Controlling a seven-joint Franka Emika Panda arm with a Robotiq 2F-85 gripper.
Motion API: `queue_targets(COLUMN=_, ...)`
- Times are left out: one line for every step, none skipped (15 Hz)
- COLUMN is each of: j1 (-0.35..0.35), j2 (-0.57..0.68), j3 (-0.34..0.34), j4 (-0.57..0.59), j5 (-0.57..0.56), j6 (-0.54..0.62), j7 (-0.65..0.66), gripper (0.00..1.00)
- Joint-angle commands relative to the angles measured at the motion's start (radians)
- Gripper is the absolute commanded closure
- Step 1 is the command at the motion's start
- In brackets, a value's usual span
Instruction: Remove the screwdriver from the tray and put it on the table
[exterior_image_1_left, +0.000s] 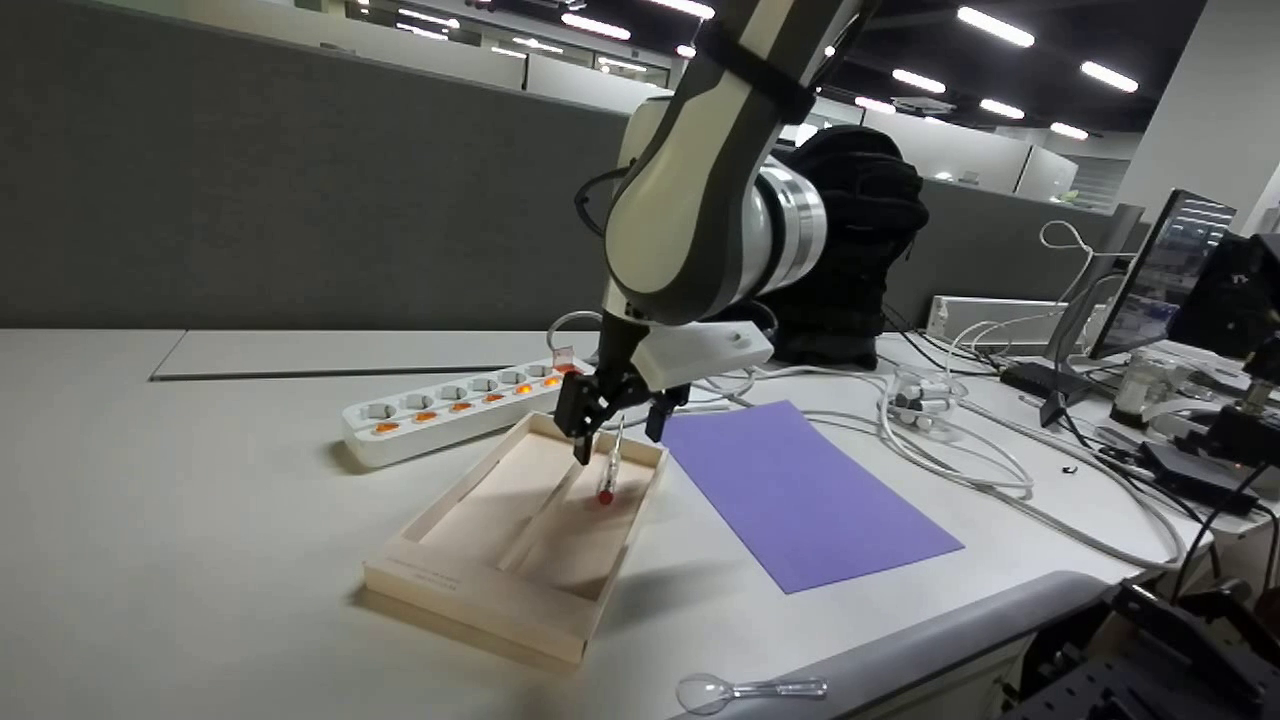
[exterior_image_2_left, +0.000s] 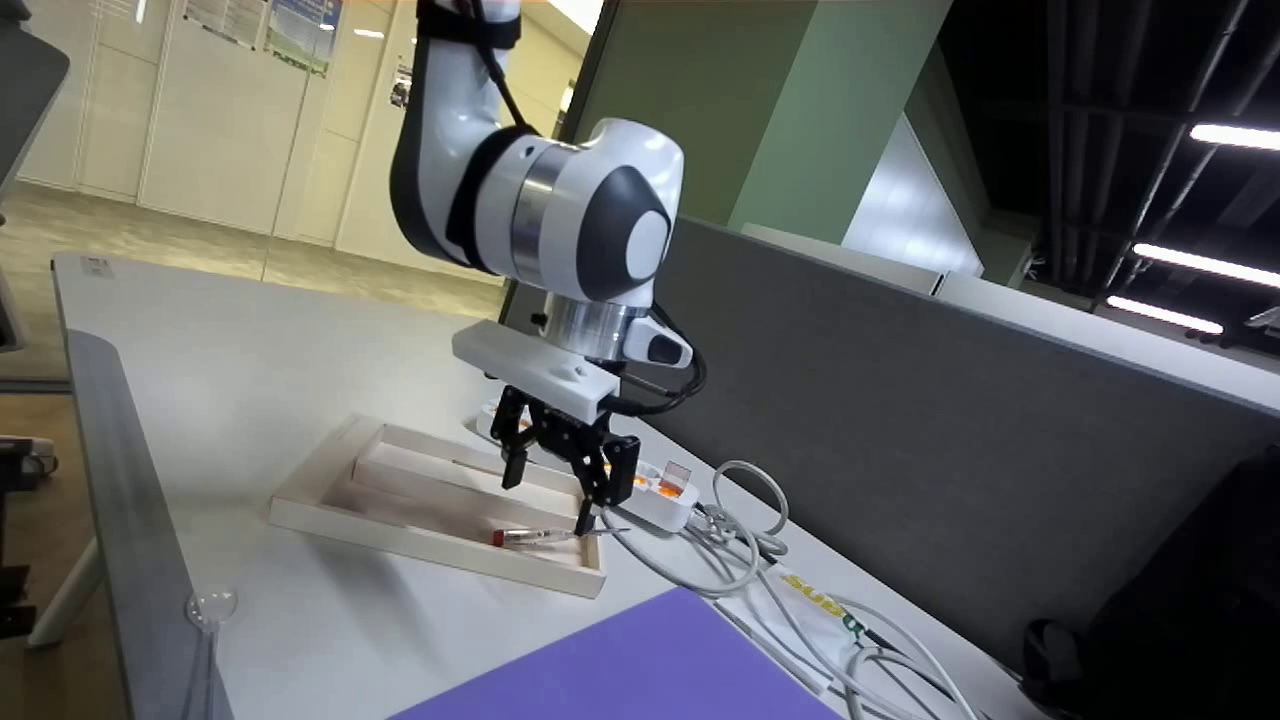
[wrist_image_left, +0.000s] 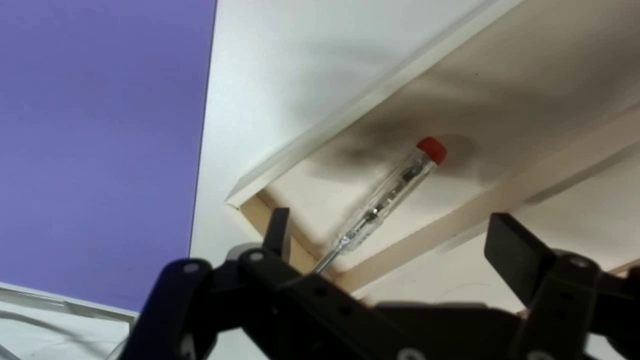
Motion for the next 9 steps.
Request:
queue_targets(j1=0.032, j2=0.028, j3=-0.021, j4=0.014, j5=0.042, j6=0.025, j7=0.007, gripper=0.00)
queue_targets(j1=0.036, j2=0.033, j3=-0.022, j4=0.015, j5=0.053, j6=0.028, j7=0.004, gripper=0.00)
queue_targets(j1=0.043, j2=0.040, j3=-0.029, j4=0.018, j5=0.058, j6=0.031, j7=0.005, gripper=0.00)
queue_targets(j1=0.049, j2=0.045, j3=-0.035, j4=0.020, j5=0.063, j6=0.033, j7=0.005, gripper=0.00)
queue_targets(j1=0.055, j2=0.050, j3=-0.041, j4=0.023, j5=0.062, j6=0.036, j7=0.003, gripper=0.00)
queue_targets(j1=0.062, j2=0.055, j3=-0.050, j4=0.025, j5=0.061, j6=0.039, j7=0.002, gripper=0.00)
queue_targets(j1=0.067, j2=0.059, j3=-0.056, j4=0.029, j5=0.059, j6=0.039, j7=-0.001, gripper=0.00)
queue_targets(j1=0.071, j2=0.063, j3=-0.062, j4=0.033, j5=0.057, j6=0.035, j7=-0.003, gripper=0.00)
queue_targets(j1=0.076, j2=0.069, j3=-0.068, j4=0.038, j5=0.056, j6=0.032, j7=-0.005, gripper=0.00)
